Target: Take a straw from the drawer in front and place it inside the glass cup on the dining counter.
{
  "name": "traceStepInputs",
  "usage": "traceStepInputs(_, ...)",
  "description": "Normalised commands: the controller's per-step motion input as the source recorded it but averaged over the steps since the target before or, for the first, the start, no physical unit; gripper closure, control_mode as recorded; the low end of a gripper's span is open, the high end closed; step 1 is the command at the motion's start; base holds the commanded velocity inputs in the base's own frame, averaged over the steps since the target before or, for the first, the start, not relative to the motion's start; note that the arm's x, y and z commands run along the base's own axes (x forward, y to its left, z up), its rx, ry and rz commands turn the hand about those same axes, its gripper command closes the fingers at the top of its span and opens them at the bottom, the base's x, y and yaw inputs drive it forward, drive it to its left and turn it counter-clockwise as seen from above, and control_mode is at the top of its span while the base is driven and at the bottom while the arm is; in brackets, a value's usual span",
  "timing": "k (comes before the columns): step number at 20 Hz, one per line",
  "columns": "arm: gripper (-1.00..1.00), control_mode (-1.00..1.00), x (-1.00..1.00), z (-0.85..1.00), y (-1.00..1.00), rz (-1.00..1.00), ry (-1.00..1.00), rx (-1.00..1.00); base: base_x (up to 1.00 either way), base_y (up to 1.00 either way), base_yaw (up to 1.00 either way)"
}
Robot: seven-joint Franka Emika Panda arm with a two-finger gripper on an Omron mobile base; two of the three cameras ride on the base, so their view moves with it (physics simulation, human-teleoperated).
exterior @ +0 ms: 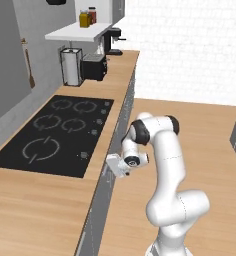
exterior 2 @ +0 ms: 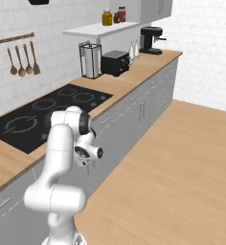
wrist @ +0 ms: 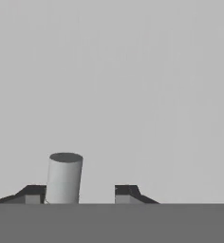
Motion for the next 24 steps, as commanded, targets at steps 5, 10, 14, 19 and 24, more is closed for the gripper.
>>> traceStepInputs(5, 1.00, -1.00, -0.48, -0.26, -0.86, -0.19, 0.10, -0.21, 0.00, 0.00, 0.00)
traceStepInputs(10, 1.00, -1.00, -0.69, -0.45, -1.00, -0.10, 0.08, -0.06, 0.00, 0.00, 0.00)
traceStepInputs(14, 1.00, -1.00, -0.79, -0.41, -1.00, -0.05, 0.07, 0.00, 0.00, 0.00, 0.00)
traceStepInputs(19, 1.00, -1.00, -0.82, -0.35, -1.00, -0.03, 0.00, 0.08, 0.00, 0.00, 0.00)
traceStepInputs(24, 1.00, -1.00, -0.78, -0.24, -1.00, -0.02, 0.00, 0.11, 0.00, 0.00, 0.00)
